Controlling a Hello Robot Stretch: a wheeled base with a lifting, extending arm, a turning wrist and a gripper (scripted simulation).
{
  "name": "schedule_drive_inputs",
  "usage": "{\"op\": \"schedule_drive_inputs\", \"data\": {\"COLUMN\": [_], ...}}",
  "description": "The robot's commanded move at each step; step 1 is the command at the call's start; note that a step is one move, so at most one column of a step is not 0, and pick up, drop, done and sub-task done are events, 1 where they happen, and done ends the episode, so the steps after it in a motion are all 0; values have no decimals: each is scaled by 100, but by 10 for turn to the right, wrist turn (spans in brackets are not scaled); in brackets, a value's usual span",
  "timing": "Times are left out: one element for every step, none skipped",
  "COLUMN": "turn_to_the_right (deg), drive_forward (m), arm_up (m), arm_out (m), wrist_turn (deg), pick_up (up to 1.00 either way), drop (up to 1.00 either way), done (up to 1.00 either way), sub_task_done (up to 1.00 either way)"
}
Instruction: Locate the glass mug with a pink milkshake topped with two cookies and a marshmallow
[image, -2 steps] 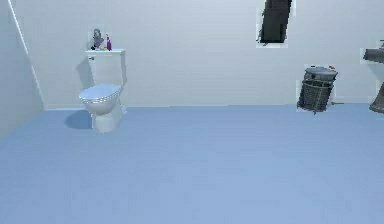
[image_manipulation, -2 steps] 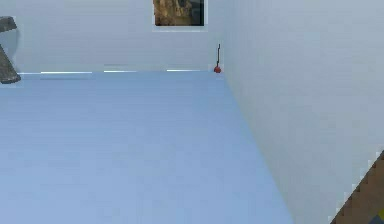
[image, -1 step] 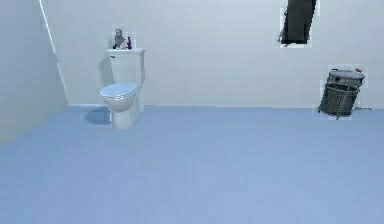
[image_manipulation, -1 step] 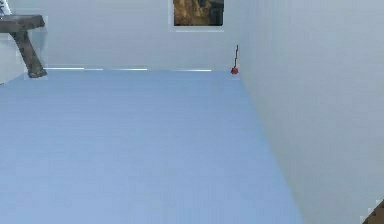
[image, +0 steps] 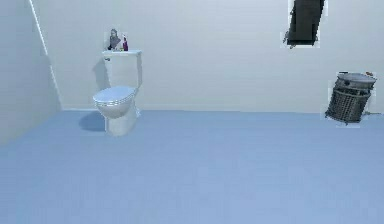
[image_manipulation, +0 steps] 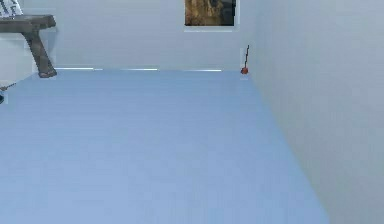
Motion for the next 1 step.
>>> {"op": "schedule_drive_inputs", "data": {"turn_to_the_right": [-450], "drive_forward": [0], "arm_up": [0], "arm_out": [0], "wrist_turn": [0], "pick_up": [0], "drop": [0], "done": [0], "sub_task_done": [0]}}
